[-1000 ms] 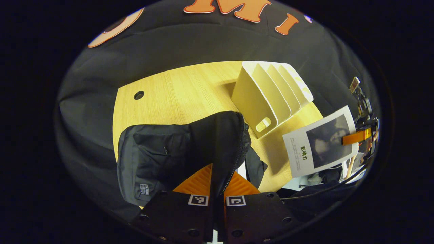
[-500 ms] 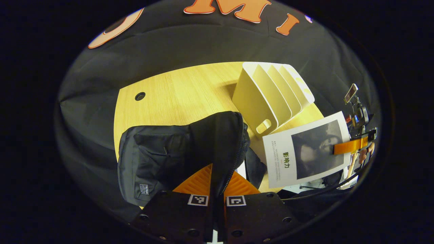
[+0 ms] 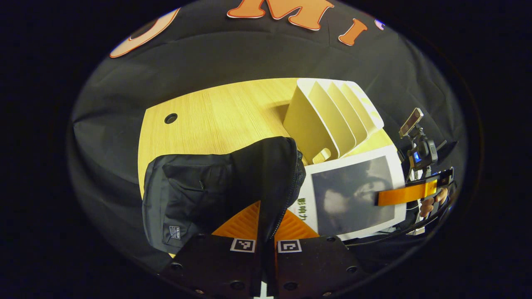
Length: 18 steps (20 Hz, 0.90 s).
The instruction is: Open the schoolbag, grab two books from the bookshelf and put them into the schoolbag.
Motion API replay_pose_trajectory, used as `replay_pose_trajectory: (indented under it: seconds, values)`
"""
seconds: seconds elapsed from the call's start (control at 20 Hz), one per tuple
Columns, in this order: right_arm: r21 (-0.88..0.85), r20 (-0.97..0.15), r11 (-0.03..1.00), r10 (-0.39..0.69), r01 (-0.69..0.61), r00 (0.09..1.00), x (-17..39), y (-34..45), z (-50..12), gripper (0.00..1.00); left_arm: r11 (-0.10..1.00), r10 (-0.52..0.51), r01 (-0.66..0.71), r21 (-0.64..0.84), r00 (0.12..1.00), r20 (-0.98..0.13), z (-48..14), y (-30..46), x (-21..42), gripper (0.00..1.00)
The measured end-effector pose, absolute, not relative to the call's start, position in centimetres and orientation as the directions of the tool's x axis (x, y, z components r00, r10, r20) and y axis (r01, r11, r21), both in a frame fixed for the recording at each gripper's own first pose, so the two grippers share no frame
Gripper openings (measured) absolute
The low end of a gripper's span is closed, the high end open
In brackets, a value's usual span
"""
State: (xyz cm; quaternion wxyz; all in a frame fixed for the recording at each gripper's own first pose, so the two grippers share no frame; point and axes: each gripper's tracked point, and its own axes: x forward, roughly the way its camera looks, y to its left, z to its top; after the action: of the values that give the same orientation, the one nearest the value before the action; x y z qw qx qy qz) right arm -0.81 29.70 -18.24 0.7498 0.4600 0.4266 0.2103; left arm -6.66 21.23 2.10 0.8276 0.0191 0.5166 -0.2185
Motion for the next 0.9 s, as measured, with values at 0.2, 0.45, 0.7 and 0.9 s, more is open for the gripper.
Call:
replay_pose_trajectory:
  seconds: [0.2, 0.45, 0.7, 0.9]
  values:
    - [0.865, -0.44, 0.499, 0.709, 0.049, 0.552, 0.7, 33.8, -19.4, 0.33, 0.9, -0.352, 0.386, -0.201, 0.374, -0.858, 2.2, 21.2, -6.6, 0.06]
    - [0.875, -0.428, 0.482, 0.716, 0.054, 0.551, 3.4, 37.1, -20.4, 0.33, 0.89, -0.369, 0.411, -0.198, 0.393, -0.843, 2.8, 20.9, -6.7, 0.06]
    - [0.892, -0.398, 0.449, 0.733, 0.048, 0.551, 4.8, 39.4, -21.3, 0.33, 0.887, -0.379, 0.416, -0.203, 0.403, -0.833, 3.2, 20.5, -7.1, 0.06]
    - [0.895, -0.4, 0.445, 0.755, 0.043, 0.519, 4.7, 41.7, -22.6, 0.33, 0.878, -0.393, 0.429, -0.211, 0.397, -0.829, 3.5, 19.4, -7.2, 0.06]
